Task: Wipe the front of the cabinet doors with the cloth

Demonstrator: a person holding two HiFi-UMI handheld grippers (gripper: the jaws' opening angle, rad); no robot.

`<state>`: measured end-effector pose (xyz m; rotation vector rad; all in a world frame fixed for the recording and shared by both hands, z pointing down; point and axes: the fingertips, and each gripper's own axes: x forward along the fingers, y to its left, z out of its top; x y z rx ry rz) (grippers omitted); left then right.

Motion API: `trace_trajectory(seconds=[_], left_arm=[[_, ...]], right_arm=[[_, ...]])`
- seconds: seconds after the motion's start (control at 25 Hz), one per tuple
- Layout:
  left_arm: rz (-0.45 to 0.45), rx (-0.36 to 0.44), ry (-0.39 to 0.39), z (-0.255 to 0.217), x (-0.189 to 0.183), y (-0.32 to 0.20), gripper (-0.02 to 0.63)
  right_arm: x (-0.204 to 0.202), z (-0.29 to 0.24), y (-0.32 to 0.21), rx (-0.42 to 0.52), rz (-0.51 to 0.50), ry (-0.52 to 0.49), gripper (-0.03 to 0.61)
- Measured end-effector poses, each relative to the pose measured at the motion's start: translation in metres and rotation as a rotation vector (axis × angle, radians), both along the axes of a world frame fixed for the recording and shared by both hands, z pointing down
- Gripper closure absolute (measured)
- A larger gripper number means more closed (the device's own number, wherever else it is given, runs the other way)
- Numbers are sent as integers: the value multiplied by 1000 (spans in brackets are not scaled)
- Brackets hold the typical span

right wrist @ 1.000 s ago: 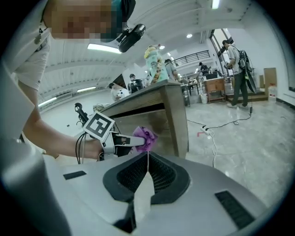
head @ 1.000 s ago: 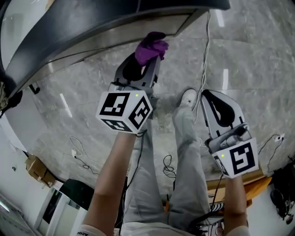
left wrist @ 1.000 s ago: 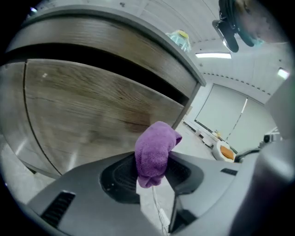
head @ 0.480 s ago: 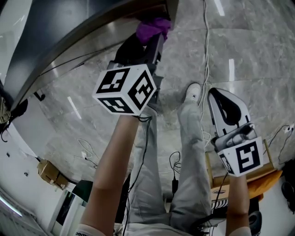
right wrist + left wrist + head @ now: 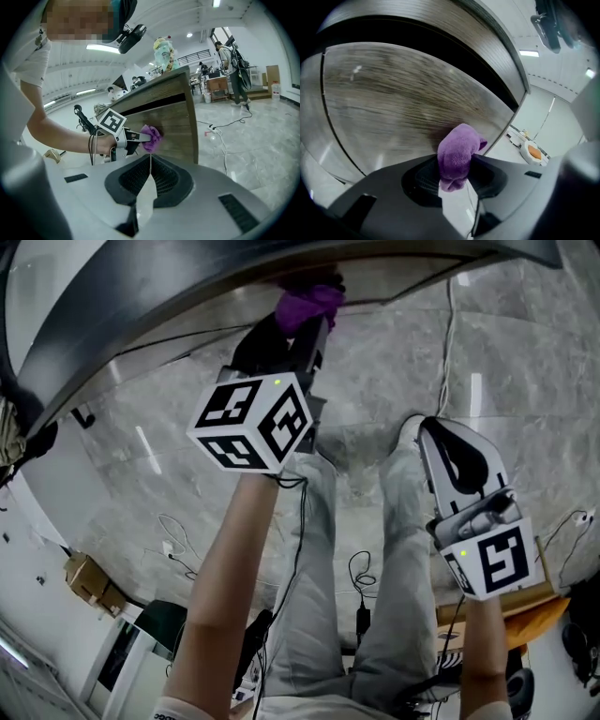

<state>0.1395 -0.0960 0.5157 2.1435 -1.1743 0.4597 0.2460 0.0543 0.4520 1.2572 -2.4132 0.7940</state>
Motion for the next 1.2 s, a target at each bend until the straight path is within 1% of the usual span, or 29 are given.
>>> trace_trajectory(seconds=[0.16, 0.4, 0.52, 0.68, 0.8, 0.92, 1.04, 1.12, 1.2], left_arm=[[-54, -9, -25, 5, -55, -2, 468], [-108, -4, -53, 5, -111, -4, 468], [-133, 0, -82, 5, -139, -5, 468], [-188, 2, -127, 5, -179, -7, 468], [-241, 4, -145, 4, -196, -7, 468], [-309, 3, -140, 3, -197, -4, 468], [-353, -1, -119, 3, -177, 7, 468], [-335, -6, -111, 6, -150, 18, 468], [-286, -13, -111, 12, -115, 29, 468]], right_arm=[[-37, 2, -4, -1, -46, 2, 549], [-75, 4, -8, -2, -79, 2, 550], [-94, 1, -13, 4, -92, -3, 549], [-111, -2, -18, 14, -103, -19, 549], [-113, -5, -17, 20, -116, -25, 549], [-105, -8, -15, 23, -111, -32, 549], [-82, -9, -11, 10, -84, -31, 549], [-61, -8, -6, 0, -77, -22, 549], [-39, -7, -2, -5, -67, -16, 549]])
